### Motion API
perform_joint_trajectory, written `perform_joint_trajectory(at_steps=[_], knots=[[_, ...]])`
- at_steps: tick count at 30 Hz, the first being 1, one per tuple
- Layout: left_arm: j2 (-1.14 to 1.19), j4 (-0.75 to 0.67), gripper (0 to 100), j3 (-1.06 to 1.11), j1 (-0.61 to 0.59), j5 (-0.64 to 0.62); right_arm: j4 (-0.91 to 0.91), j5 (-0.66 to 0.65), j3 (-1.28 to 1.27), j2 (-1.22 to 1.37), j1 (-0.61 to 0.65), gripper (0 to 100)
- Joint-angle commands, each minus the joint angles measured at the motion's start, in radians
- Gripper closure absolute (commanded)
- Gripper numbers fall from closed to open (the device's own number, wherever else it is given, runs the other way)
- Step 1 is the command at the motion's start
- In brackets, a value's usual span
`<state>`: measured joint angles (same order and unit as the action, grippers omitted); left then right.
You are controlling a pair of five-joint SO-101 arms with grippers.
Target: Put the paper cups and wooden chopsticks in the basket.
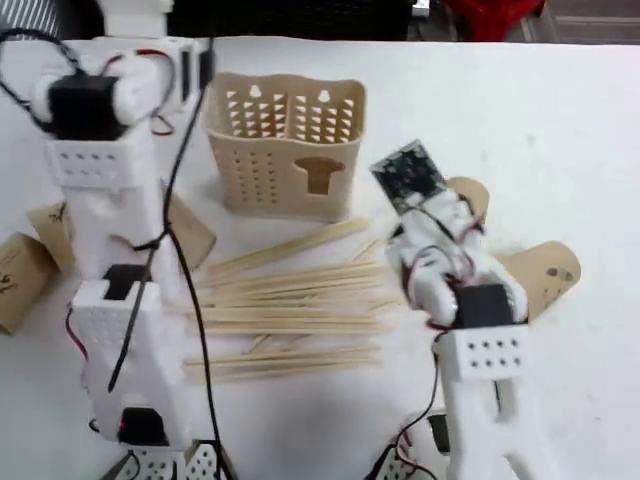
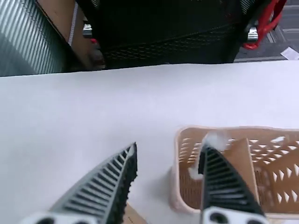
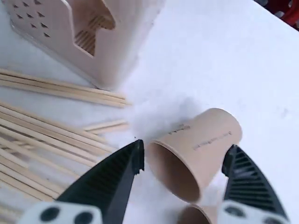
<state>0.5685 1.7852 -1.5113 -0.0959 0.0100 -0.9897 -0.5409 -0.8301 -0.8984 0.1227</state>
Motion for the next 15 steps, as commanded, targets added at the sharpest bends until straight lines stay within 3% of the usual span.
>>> perform_joint_trajectory(at_steps=[1,3,9,15], knots=[[-0.151,0.005,78,0.051,-0.071,0.012,-0.048,-0.077,0.011,-0.102,-0.111,76.7],[-0.232,0.005,78,0.147,-0.079,0.014,-0.077,-0.100,0.011,-0.150,-0.159,79.0],[-0.483,0.000,78,0.566,-0.077,0.112,-0.286,-0.331,0.012,-0.214,-0.232,79.3],[-0.657,-0.028,77,0.891,-0.076,0.192,-0.328,-0.589,0.006,-0.216,-0.433,79.3]])
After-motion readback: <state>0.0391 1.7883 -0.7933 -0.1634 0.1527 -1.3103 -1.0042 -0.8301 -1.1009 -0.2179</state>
